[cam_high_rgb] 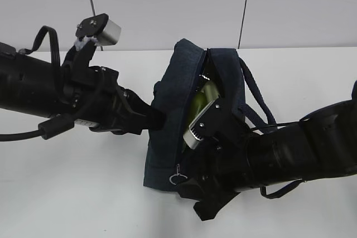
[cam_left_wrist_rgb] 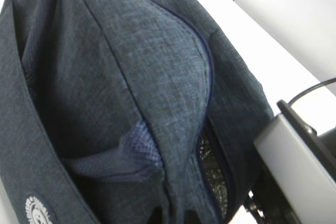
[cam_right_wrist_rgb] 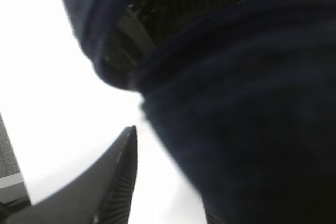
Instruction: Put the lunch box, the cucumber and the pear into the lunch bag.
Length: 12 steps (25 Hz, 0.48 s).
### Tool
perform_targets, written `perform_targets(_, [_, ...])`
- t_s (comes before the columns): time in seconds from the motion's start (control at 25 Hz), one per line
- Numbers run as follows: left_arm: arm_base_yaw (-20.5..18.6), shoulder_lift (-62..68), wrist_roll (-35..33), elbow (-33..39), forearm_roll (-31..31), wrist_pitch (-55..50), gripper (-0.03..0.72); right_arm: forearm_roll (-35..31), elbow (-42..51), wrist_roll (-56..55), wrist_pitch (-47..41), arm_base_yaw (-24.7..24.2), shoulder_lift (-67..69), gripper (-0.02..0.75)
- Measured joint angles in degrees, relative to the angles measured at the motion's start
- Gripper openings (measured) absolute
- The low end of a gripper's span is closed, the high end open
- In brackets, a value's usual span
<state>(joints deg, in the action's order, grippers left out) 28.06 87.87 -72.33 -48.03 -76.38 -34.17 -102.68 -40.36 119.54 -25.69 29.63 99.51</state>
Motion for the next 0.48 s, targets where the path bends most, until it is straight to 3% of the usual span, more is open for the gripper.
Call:
perform_targets(0.2, [0.0,0.0,0.0,0.0,0.0,0.0,0.004,0.0,0.0,0.26,-2.11,0.0,1.06,0.294])
perform_targets(0.48, [0.0,0.0,0.0,0.0,0.0,-0.04,0.003,0.0,0.0,0.26,-2.45,0.0,1.06,0.115])
